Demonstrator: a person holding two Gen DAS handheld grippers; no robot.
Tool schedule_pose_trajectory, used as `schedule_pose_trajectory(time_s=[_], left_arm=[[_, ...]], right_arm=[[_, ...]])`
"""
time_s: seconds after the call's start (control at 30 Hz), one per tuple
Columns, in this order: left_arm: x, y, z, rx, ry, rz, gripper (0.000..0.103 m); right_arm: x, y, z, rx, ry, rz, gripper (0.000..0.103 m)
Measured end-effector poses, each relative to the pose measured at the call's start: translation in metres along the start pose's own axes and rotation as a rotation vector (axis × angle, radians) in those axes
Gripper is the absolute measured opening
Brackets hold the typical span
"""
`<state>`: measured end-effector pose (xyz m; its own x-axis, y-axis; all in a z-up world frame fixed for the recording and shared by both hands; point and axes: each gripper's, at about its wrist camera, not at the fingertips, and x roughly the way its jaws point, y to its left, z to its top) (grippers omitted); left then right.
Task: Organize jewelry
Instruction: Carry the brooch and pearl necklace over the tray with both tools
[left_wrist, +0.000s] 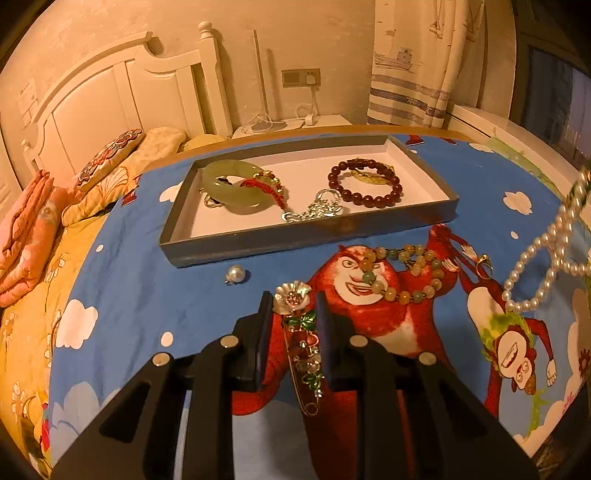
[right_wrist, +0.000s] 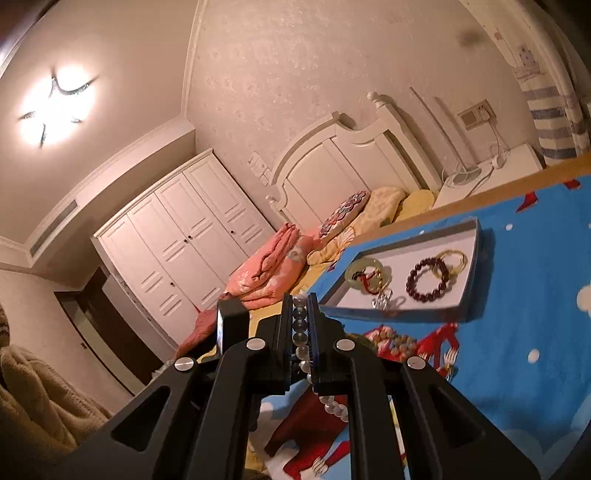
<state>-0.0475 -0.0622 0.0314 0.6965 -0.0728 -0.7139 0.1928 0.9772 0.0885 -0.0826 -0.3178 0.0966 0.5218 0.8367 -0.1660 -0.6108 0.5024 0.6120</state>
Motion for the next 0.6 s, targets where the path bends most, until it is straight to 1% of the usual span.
schedule_pose_trajectory(time_s=[0.37,0.5,0.6], left_arm=[[-0.002,0.012,0.006,-0.015,-0.026,0.004,0.022],[-0.004,0.016,0.009,-0.014,-0.037,0.007,0.022],[-0.007,0.022,0.018,-0.019,-0.058,0.009,0.022]], right_arm=[[0.037,0.007,0.039,-0.049,-0.038,-0.034,0.010],[0.058,0.007,0.053,-0.074,-0.026,-0.050,0.010],[0.073,0.007,0.063,-0.094,-0.017,-0.069,0.010]])
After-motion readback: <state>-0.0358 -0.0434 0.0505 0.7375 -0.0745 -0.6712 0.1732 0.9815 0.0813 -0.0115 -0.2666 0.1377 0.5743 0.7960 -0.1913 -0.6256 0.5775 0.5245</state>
